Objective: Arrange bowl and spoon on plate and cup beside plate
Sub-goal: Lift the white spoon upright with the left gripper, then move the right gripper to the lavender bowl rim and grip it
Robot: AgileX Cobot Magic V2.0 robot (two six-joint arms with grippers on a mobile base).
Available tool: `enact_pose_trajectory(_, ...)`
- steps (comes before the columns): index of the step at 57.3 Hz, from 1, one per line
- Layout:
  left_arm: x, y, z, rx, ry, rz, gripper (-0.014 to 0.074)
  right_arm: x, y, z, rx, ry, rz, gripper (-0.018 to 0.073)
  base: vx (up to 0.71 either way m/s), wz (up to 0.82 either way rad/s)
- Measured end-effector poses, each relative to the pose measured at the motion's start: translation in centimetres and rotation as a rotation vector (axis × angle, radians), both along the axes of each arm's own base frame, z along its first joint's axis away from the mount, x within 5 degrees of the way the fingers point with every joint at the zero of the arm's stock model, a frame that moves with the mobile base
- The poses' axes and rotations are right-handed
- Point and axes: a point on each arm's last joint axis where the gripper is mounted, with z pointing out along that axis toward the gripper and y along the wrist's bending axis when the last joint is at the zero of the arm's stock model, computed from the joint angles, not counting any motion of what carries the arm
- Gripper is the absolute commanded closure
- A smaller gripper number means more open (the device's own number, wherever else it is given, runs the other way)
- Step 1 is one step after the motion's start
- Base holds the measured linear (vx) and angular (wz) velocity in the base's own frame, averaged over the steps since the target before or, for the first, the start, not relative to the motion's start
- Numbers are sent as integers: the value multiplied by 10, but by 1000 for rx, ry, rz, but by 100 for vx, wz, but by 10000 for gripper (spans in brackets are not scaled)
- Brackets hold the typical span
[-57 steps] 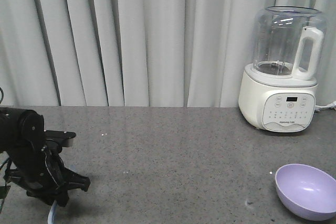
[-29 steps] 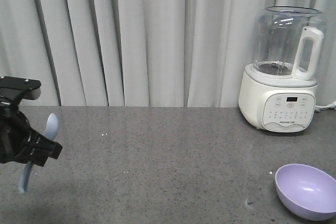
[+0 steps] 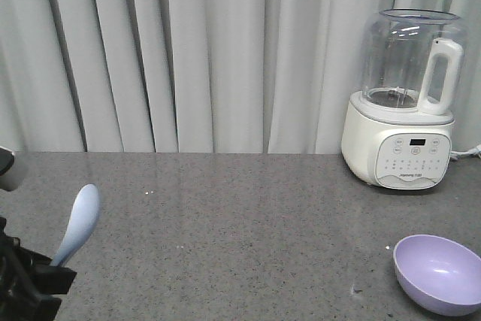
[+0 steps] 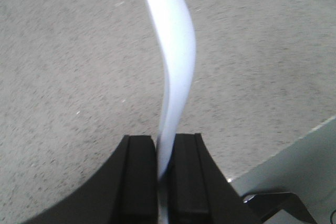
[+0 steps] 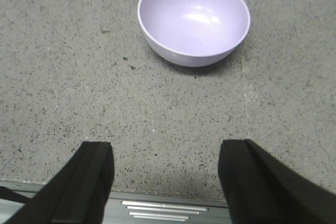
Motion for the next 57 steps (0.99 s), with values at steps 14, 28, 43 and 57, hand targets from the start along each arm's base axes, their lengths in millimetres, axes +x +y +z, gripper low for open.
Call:
enact_pose_trajectory(14, -21, -8, 12, -31, -63, -76, 461, 24, -9, -8, -17, 112, -138, 73, 0, 0)
enact_pose_trajectory(28, -22, -9, 13, -32, -67, -85, 461, 79, -20, 13, -41, 198, -259, 73, 0, 0)
enact_pose_trajectory(43, -22, -9, 13, -31, -67, -85, 461, 138, -61, 13, 98, 291, -268, 73, 0, 0)
enact_pose_trajectory(57, -22, -9, 13, -31, -67, -85, 461, 175, -78, -15, 162, 347, -176, 73, 0, 0)
